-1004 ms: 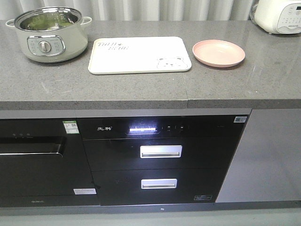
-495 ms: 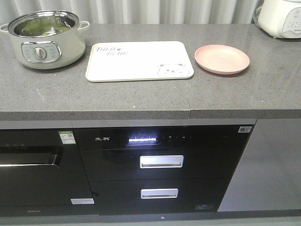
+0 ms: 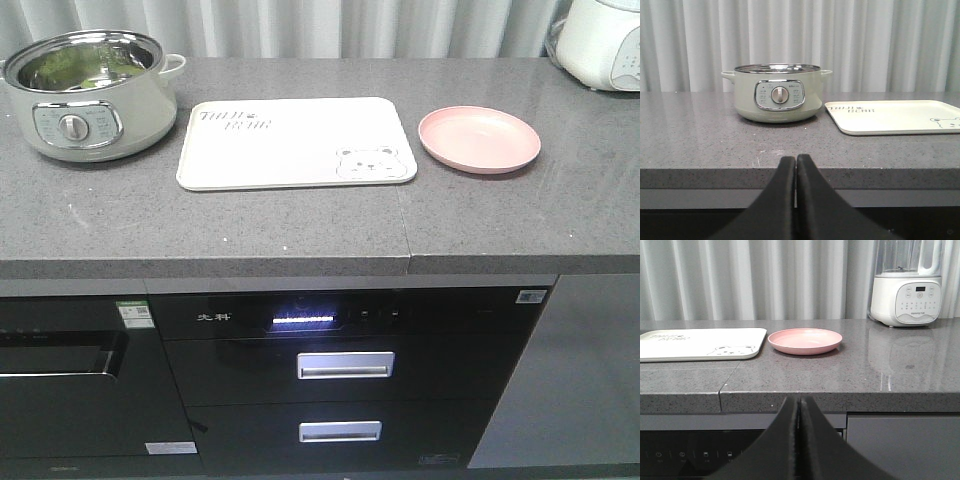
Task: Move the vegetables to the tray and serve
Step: 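Continue driving closer until the counter edge is near the base, then finish approaching and stop in front of the tray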
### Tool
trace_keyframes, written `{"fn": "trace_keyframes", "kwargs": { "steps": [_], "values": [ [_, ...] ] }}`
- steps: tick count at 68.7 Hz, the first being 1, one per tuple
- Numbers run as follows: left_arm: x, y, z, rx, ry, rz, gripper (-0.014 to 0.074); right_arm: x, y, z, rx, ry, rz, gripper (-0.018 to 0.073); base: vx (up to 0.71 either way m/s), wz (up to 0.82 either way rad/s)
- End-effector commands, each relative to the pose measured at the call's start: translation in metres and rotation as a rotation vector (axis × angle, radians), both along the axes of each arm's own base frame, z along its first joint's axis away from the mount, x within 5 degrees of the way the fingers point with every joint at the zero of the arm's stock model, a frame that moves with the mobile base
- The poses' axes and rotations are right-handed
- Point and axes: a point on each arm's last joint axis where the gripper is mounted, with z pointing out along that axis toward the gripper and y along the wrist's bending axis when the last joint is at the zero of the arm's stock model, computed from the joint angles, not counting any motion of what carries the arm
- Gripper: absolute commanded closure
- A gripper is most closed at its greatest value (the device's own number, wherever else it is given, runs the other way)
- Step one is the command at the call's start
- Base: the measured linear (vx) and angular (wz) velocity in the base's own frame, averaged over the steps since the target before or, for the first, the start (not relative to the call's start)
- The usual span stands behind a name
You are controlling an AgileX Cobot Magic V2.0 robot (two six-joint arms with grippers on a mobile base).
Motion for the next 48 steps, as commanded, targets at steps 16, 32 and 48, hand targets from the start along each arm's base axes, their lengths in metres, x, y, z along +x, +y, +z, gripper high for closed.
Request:
{"fn": "trace_keyframes", "kwargs": {
  "steps": [16,32,48],
  "values": [
    [-0.0014,-0.001,0.0042,0.0,-0.082,-0.014,0.0603,-0.0001,-0.0003,0.0046,-0.002,-0.068,-0.004,0.0564,0.07,0.0],
    [-0.0014,-0.001,0.0042,0.0,-0.082,-0.014,0.0603,-0.0001,-0.0003,0.0046,-0.002,-0.068,-0.004,0.0564,0.07,0.01],
    [-0.0014,-0.001,0.0042,0.0,-0.082,-0.014,0.0603,-0.0002,-0.0003,0.0047,-0.002,-0.069,-0.004,0.0564,0.07,0.01]
  ]
}}
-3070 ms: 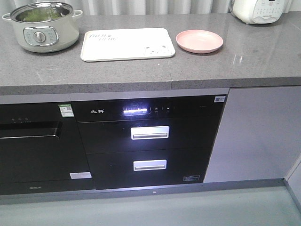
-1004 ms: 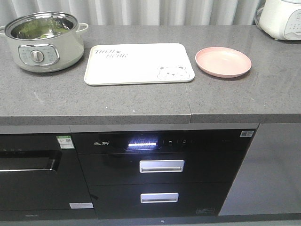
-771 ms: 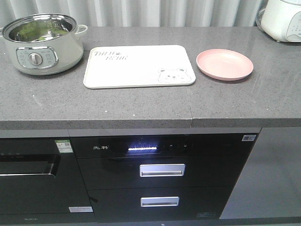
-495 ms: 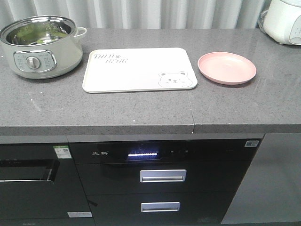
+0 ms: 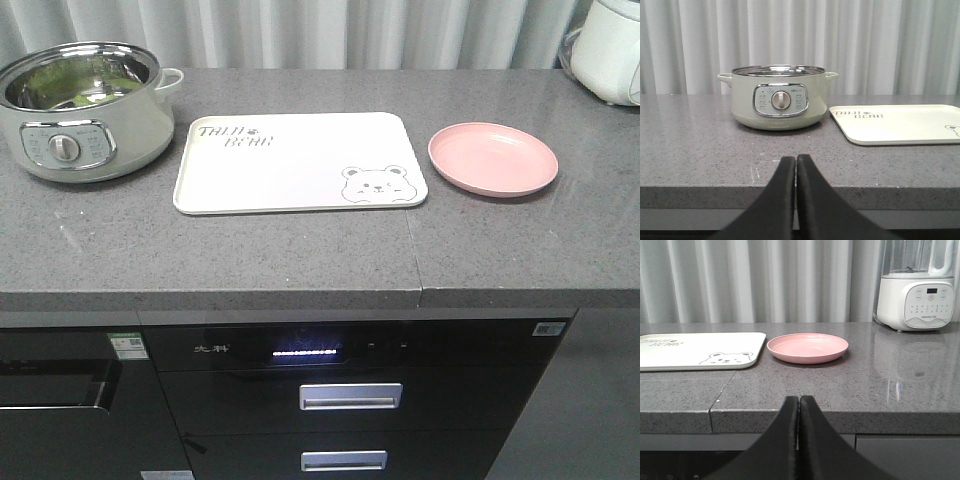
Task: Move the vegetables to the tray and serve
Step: 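Finish approaching and stop in front of the tray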
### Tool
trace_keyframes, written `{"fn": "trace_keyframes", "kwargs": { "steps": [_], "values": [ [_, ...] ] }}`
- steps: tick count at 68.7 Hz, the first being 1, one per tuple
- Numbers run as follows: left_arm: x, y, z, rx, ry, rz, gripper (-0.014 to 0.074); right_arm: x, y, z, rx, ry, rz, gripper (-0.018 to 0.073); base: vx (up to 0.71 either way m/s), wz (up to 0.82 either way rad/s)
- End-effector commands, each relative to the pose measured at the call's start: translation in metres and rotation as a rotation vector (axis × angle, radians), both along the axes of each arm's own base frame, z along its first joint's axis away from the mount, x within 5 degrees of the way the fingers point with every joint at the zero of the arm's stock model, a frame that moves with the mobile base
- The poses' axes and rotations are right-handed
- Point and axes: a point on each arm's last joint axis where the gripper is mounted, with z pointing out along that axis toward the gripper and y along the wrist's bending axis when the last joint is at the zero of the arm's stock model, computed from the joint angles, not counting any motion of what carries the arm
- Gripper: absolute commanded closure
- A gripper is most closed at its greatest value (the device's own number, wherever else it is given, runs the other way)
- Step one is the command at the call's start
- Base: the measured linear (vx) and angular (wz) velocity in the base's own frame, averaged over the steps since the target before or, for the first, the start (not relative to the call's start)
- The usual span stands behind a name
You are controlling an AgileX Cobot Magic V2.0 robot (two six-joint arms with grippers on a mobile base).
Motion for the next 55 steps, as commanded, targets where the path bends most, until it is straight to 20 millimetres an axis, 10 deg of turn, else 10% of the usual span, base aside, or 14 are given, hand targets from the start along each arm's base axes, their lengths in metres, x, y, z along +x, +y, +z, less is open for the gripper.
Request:
{"fn": "trace_keyframes", "kwargs": {
  "steps": [1,55],
  "values": [
    [-0.0014,-0.001,0.0042,0.0,-0.082,-0.014,0.0603,-0.0002,-0.0003,0.0048,-0.002,-0.07,-0.004,0.0564,0.07,0.01],
    [-0.0014,-0.001,0.0042,0.0,-0.082,-0.014,0.0603,-0.0002,-0.0003,0.0048,-0.002,-0.07,-0.004,0.0564,0.08,0.02]
  ]
}}
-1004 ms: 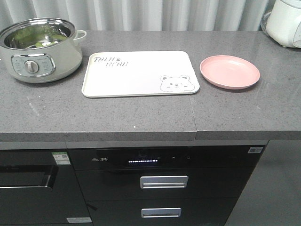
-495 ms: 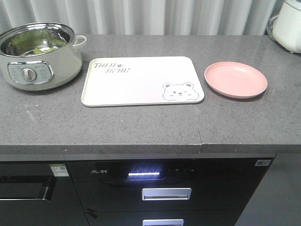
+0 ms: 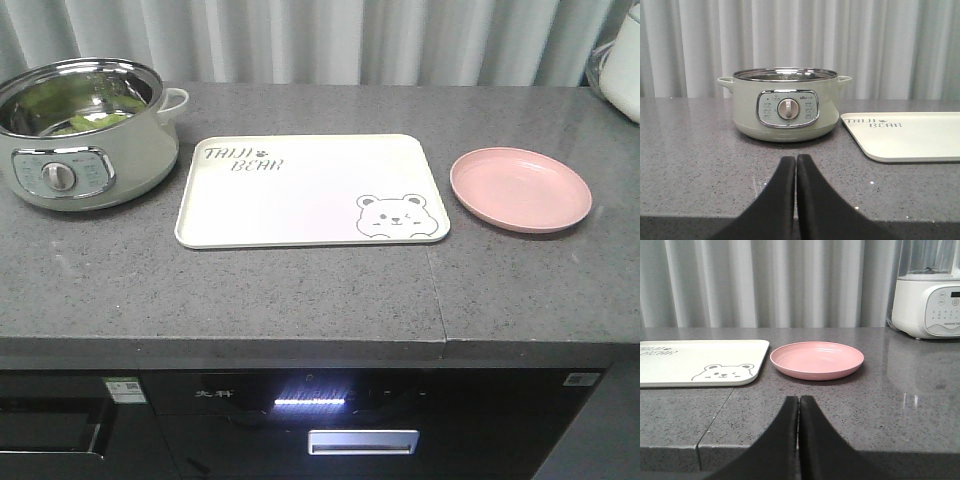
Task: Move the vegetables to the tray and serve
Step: 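Finish approaching and stop in front of the tray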
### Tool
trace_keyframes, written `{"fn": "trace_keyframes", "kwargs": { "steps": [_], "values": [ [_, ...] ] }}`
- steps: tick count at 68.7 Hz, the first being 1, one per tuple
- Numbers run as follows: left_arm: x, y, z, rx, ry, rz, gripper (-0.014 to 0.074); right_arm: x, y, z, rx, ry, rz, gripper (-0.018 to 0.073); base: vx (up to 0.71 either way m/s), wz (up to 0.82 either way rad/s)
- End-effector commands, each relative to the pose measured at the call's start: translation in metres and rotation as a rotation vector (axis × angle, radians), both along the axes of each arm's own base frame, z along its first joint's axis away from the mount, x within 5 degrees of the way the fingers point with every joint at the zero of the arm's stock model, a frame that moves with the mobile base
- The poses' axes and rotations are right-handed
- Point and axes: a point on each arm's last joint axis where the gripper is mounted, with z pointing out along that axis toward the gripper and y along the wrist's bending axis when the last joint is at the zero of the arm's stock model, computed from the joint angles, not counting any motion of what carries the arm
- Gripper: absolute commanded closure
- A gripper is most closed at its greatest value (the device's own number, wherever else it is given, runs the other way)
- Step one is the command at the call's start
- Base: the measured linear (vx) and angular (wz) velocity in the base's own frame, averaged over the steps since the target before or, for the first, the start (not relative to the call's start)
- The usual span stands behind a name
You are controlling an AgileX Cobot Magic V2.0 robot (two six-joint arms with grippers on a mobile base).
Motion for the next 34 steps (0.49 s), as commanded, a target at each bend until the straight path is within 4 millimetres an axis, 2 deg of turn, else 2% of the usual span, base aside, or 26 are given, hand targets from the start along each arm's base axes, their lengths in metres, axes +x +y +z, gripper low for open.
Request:
{"fn": "trace_keyframes", "kwargs": {
  "steps": [1,34],
  "values": [
    [-0.0014,-0.001,0.0042,0.0,-0.082,-0.014,0.0603,-0.0002,-0.0003,0.0047,-0.002,-0.069,-0.004,0.0564,0.07,0.02],
    [-0.0014,-0.001,0.0042,0.0,-0.082,-0.014,0.0603,-0.0001,-0.0003,0.0046,-0.002,-0.068,-0.004,0.0564,0.07,0.01]
  ]
}}
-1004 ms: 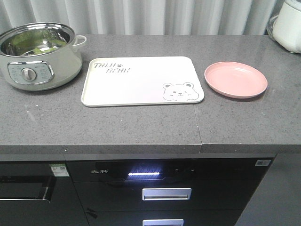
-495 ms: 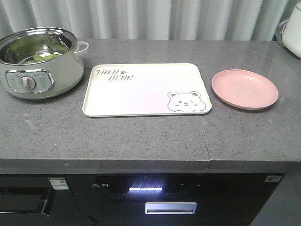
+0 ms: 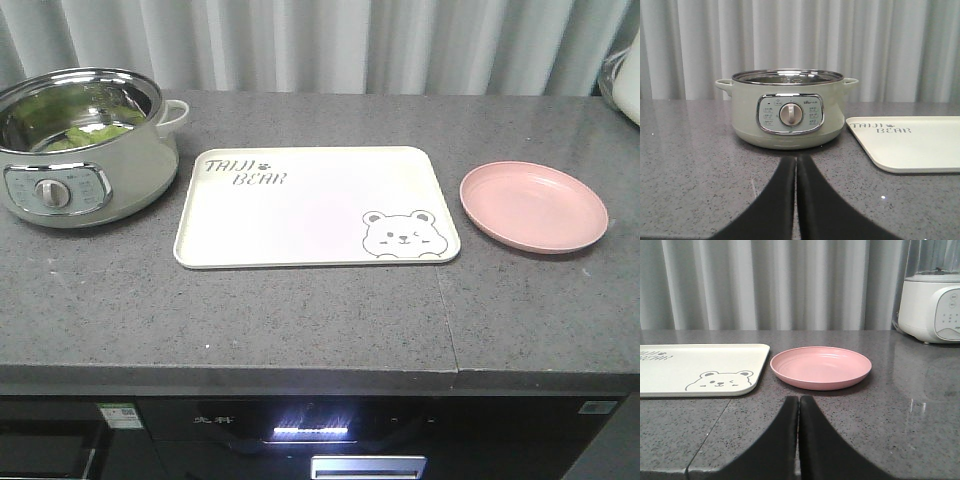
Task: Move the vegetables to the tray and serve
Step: 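Finish approaching and stop in front of the tray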
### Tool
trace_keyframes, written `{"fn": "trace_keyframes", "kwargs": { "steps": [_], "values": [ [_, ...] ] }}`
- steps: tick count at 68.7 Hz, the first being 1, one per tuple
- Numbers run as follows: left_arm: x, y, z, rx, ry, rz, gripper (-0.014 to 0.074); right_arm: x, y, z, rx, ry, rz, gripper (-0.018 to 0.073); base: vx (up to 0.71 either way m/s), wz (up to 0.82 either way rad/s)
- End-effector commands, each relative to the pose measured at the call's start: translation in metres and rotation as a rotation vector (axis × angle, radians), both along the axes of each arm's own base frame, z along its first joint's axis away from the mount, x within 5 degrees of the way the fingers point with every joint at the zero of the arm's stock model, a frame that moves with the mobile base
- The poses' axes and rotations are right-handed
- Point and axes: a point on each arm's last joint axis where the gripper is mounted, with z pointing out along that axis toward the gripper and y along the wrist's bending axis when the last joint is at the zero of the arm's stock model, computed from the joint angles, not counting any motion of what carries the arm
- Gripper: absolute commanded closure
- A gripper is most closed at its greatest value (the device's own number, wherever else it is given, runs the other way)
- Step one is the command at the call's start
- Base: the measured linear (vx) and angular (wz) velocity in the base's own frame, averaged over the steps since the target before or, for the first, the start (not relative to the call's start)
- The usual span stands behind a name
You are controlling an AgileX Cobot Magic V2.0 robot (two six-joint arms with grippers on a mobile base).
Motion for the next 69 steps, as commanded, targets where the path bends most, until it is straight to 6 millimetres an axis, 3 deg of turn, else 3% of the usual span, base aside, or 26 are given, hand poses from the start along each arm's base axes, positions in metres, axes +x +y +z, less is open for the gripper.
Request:
{"fn": "trace_keyframes", "kwargs": {
  "steps": [1,69],
  "values": [
    [-0.0014,-0.001,0.0042,0.0,-0.082,-0.014,0.0603,-0.0001,-0.0003,0.0046,-0.002,-0.068,-0.004,0.0564,0.06,0.0],
    [-0.0014,-0.001,0.0042,0.0,-0.082,-0.014,0.0603,-0.0002,-0.0003,0.0047,-0.002,-0.069,-0.004,0.0564,0.04,-0.01]
  ]
}}
